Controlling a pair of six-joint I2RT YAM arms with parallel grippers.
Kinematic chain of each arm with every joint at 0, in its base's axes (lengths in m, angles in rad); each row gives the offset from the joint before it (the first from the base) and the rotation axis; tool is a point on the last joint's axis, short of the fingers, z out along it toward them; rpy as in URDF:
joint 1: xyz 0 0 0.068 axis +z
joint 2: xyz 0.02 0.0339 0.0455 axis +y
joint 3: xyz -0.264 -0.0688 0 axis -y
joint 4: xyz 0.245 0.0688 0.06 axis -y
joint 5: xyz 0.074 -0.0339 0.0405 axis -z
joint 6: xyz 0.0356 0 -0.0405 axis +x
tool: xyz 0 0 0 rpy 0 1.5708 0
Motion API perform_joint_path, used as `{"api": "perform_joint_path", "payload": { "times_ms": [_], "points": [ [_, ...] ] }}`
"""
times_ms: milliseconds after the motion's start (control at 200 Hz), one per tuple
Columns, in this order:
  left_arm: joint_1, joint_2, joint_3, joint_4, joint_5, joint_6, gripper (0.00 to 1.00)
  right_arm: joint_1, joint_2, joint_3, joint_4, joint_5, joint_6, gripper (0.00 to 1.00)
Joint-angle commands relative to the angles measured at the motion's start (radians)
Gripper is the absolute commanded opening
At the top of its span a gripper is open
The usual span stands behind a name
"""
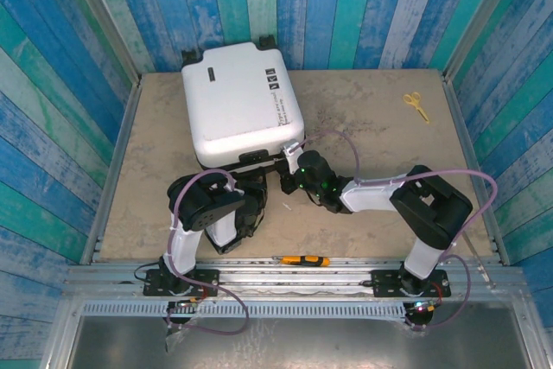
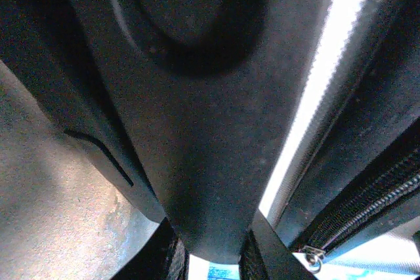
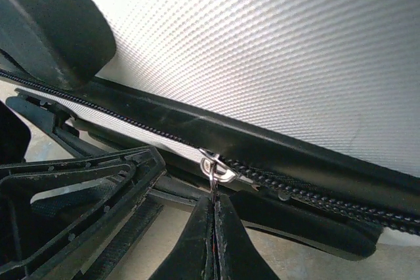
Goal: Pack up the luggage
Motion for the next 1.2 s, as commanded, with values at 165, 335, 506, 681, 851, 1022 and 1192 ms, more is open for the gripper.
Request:
{"api": "perform_joint_path", "payload": {
  "times_ms": [165,335,506,681,851,1022,1192],
  "points": [
    [-0.008,0.074,-0.094,0.125,0.041,0.059,0.00,-0.062,-0.100,-0.024,-0.014,0.080,-0.037,0.00],
    [-0.008,0.070,-0.126,0.125,0.021,0.054,0.00,-0.120,-0.144,-0.051,-0.048,0.046,-0.073,0.00],
    [-0.009,0.026,-0.186,0.113,-0.031,0.065,0.00,-0.153,-0.145,-0.020,-0.129,0.029,-0.160,0.00],
    [-0.009,-0.128,-0.247,-0.074,-0.090,0.066,0.00,-0.174,-0.160,0.008,-0.229,0.042,-0.258,0.00],
    [-0.010,-0.437,-0.198,-0.530,-0.112,0.137,0.00,-0.178,-0.208,-0.010,-0.257,-0.028,-0.239,0.02],
    [-0.009,-0.663,-0.149,-0.797,-0.155,0.224,0.00,-0.126,-0.286,-0.154,-0.044,-0.078,-0.045,0.52],
    [-0.008,-0.678,-0.136,-0.828,-0.134,0.239,0.00,0.059,-0.279,-0.176,0.004,0.145,0.064,0.62]
  ]
}}
